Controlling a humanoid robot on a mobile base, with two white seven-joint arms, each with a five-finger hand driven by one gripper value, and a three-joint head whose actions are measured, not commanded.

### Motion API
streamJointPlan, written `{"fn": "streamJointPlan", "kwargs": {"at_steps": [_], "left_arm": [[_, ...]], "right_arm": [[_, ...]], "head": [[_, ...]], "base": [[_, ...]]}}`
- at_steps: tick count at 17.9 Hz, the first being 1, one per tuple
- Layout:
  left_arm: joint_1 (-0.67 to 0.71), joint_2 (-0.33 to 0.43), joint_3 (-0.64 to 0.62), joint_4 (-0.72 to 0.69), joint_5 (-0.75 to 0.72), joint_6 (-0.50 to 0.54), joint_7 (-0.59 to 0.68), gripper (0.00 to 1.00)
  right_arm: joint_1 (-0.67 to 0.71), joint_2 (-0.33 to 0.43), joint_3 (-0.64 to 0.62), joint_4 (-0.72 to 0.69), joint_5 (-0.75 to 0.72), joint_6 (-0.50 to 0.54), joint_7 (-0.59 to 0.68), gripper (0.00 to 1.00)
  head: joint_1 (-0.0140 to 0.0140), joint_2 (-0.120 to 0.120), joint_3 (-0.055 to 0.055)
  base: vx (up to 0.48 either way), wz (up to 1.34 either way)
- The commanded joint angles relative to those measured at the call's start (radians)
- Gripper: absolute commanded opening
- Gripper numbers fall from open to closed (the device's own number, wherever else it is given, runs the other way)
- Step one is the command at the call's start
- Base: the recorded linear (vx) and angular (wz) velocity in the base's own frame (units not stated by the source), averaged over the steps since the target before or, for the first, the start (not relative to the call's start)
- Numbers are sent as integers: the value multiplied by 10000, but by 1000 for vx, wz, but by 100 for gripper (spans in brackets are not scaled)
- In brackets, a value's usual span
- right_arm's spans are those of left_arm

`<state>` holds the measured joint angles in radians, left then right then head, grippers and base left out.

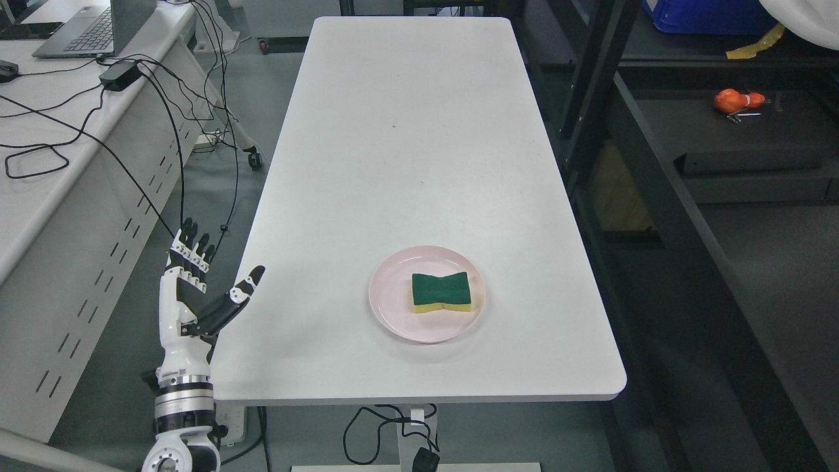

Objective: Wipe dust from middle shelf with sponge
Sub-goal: 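Raise the left hand from its rest pose toward the table, then reach the left hand over the pink plate and grasp the sponge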

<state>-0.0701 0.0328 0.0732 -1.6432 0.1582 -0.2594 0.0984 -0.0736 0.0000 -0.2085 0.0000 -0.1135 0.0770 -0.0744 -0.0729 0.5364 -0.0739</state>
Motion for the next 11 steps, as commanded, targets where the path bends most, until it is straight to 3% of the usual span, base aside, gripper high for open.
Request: {"fn": "streamJointPlan", "kwargs": {"at_steps": [1,4,6,8,11], "left_arm": [[-615,1803,-287,110,-1117,-412,-1073,98],[-1657,2508,-639,308,-3932,-1145,-2740,96],[-2867,2770,-808,1149,-6082,-2324,-3802,96],[-4110,2756,-901,2054,-7817,-3400,-4326,96],[-5004,2832,-1894,2915,-9738,-3772,-4374,96]], "right_arm": [[0,-175,-1,-174,0,-3,8,100],[0,-175,-1,-174,0,-3,8,100],[0,-175,-1,-174,0,-3,8,100],[0,-175,14,-174,0,-3,8,100],[0,-175,-1,-174,0,-3,8,100]], "head": [[0,0,0],[0,0,0],[0,0,0],[0,0,0],[0,0,0]], "base": [[0,0],[0,0],[0,0],[0,0],[0,0]]}}
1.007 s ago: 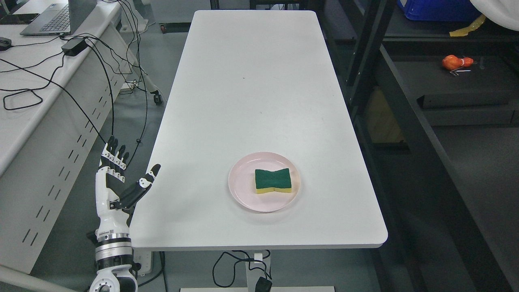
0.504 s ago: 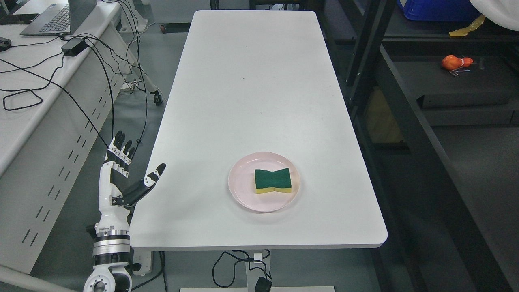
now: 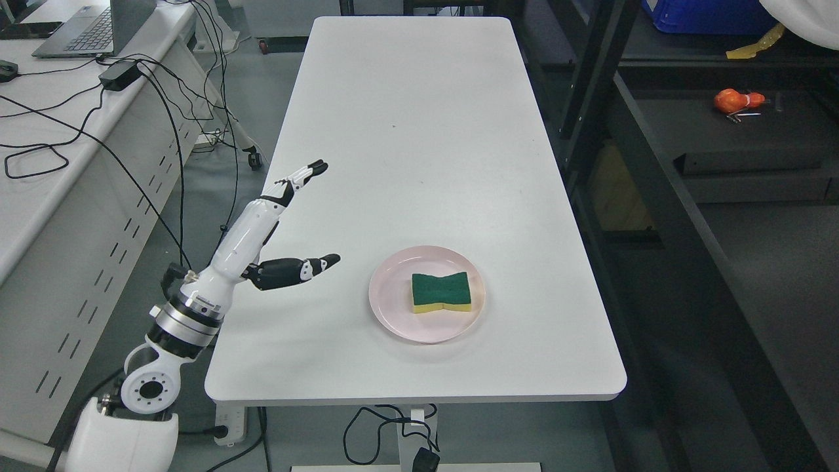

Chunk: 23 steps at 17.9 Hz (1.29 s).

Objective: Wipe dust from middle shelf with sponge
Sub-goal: 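Reach the left hand over the pink plate and grasp the sponge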

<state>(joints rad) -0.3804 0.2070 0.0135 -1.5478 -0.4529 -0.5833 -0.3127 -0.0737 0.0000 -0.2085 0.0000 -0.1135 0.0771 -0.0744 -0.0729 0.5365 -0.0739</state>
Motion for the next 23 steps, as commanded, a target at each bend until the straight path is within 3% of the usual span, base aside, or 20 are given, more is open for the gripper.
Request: {"fn": "streamJointPlan", "kwargs": {"at_steps": [1,5,9,12,23], "left_arm": [[-1963,1197,-1711,2085,-3966,-533,-263,95],[-2637,1291,-3292,2560,-5379,-518,-263,94],[-3237,279,-4642,3144,-6055,-517,-263,94],[-3222,-59,-5364,3130,-6148,-517,-263,93],[-3176,-704,-5689,3329,-6991,-487,-279,92]], "right_arm": [[0,-175,-1,-174,0,-4,8,100],[0,-175,-1,-174,0,-4,8,100],[0,-175,-1,-174,0,-4,8,100],[0,-175,-1,-174,0,-4,8,100],[0,-175,-1,-174,0,-4,8,100]], "head": [[0,0,0],[0,0,0],[0,0,0],[0,0,0],[0,0,0]], "base": [[0,0],[0,0],[0,0],[0,0],[0,0]]}}
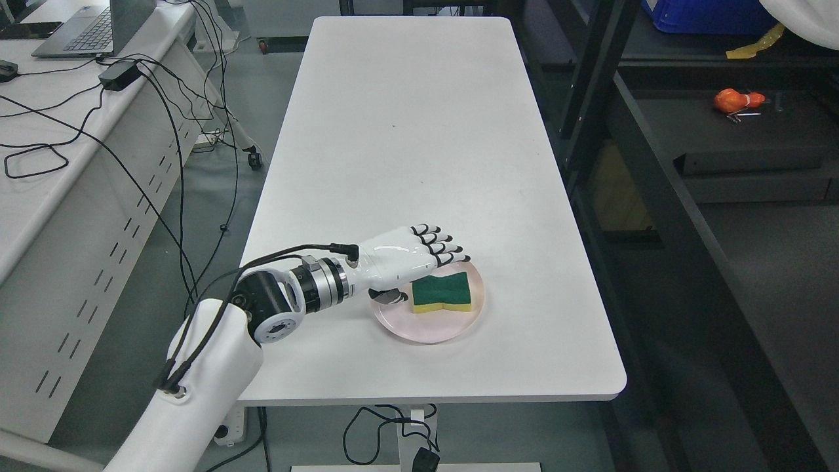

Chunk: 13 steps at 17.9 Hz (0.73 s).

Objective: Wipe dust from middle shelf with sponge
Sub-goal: 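Reach the left hand over the pink plate and grasp the sponge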

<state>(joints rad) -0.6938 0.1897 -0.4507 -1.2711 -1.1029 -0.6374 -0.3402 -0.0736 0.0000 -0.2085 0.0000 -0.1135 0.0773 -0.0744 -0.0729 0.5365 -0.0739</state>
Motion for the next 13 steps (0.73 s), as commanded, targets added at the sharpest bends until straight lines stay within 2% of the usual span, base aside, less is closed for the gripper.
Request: {"fn": "streamJointPlan", "kwargs": {"at_steps": [1,7,13], "left_arm": [[-26,-517,-1016,562,-491,69,-34,89],[219,-471,-633,562,-491,115,-571,79],[541,-440,225,455,-384,-38,-1015,54]], "right_arm": [[0,-175,-1,-175,0,-6,7,100],[0,-175,-1,-175,0,-6,7,100],[0,-175,-1,-175,0,-6,7,100]], "head": [[0,0,0],[0,0,0],[0,0,0]], "base": [[0,0],[0,0],[0,0]]}}
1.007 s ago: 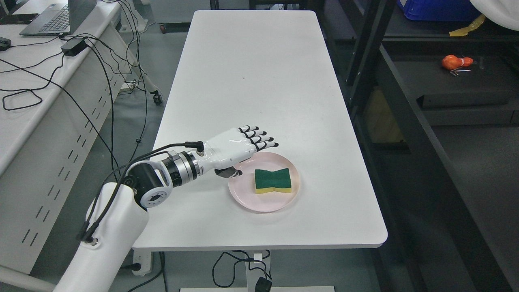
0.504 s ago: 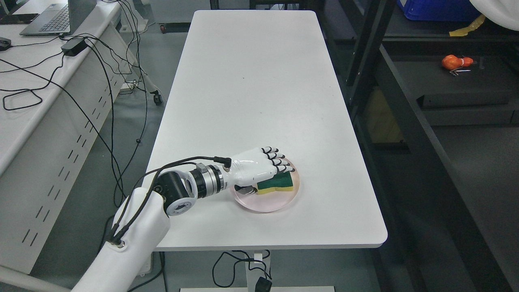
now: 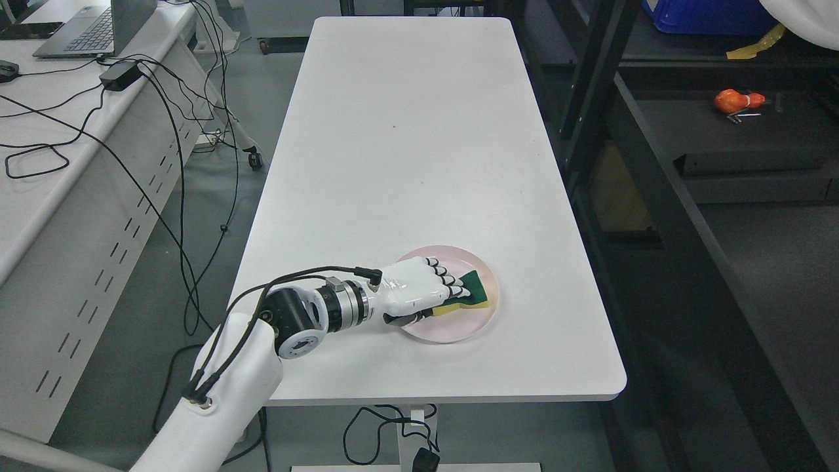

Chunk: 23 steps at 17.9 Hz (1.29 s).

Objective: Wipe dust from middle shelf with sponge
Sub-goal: 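Reach the left hand over the pink plate and grasp the sponge, then lift the green-and-yellow sponge off the plate with the left hand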

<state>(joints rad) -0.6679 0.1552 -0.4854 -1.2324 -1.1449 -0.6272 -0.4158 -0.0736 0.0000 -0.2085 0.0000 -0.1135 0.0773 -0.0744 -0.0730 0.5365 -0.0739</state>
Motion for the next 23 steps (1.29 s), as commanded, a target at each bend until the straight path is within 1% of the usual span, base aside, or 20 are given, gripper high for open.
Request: {"fn": "streamJointPlan", "kwargs": {"at_steps": [1,3,5,7,8,12,14,17,19,23], "left_arm": [[388,-95,847,52,67,-170,-275,49],[588,-110,1506,52,97,-689,-275,36],[879,-171,2502,83,387,-1562,-291,15],[1018,-172,3147,83,770,-1582,-413,3],[1109,-172,3500,83,924,-1582,-398,0],[1157,-172,4865,-54,1354,-1582,-367,0],[958,-19,5342,-589,1844,-1582,-398,0],[635,212,5528,-1662,2687,-1582,-413,0],[604,151,5498,-2353,3179,-1582,-413,0],[344,-18,5269,-3091,3687,-1582,-444,0]], "right_arm": [[0,-175,-1,-174,0,-6,8,100],[0,-175,-1,-174,0,-6,8,100],[0,-175,-1,-174,0,-6,8,100],[0,-175,-1,-174,0,-6,8,100],[0,-175,-1,-174,0,-6,8,100],[0,-175,-1,-174,0,-6,8,100],[0,-175,-1,-174,0,-6,8,100],[0,-175,-1,-174,0,-6,8,100],[0,-175,-1,-174,0,-6,8,100],[0,-175,-1,-174,0,-6,8,100]], "head": [[0,0,0],[0,0,0],[0,0,0],[0,0,0],[0,0,0],[0,0,0],[0,0,0],[0,1,0],[0,1,0],[0,0,0]], "base": [[0,0],[0,0],[0,0],[0,0],[0,0],[-2,-13],[-2,-9],[0,0],[0,0],[0,0]]}}
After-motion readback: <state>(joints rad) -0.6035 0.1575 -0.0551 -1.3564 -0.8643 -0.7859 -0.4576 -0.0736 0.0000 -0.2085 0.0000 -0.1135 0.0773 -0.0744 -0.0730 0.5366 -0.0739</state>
